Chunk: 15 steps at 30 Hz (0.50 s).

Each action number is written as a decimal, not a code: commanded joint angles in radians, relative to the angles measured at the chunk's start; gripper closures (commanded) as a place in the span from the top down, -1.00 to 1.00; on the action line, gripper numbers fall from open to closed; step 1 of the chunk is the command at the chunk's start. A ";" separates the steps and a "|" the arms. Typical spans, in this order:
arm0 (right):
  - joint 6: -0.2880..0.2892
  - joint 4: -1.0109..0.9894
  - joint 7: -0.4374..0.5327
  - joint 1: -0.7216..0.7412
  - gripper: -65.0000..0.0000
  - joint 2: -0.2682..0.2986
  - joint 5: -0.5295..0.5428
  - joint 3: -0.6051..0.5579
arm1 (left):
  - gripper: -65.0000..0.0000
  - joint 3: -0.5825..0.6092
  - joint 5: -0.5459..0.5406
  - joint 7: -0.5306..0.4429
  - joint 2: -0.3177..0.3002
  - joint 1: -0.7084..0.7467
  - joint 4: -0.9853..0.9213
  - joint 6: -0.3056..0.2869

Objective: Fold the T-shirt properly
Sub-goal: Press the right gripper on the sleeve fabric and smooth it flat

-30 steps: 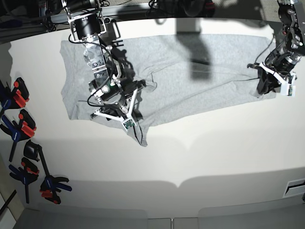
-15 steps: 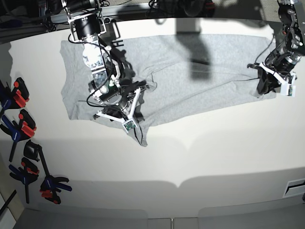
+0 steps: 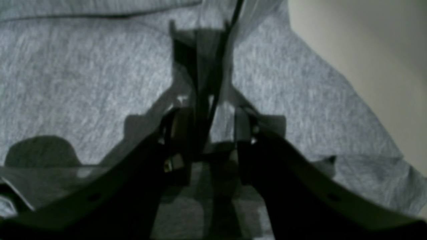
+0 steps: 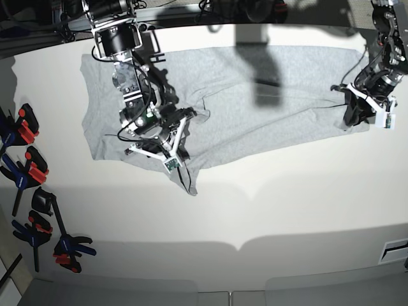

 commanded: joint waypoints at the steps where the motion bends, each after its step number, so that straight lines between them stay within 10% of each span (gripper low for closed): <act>1: -0.010 0.014 0.013 0.025 -0.44 0.003 0.000 0.005 | -1.00 -0.007 -0.016 -0.027 -0.017 -0.006 0.018 -0.003; 6: -0.011 0.014 0.012 0.024 -1.00 0.003 -0.029 0.005 | -1.00 -0.007 -0.016 -0.028 -0.017 -0.006 0.018 -0.003; 15: -0.019 0.091 -0.019 0.024 -1.00 0.003 -0.133 0.005 | -1.00 -0.007 -0.016 -0.028 -0.017 -0.006 0.018 -0.003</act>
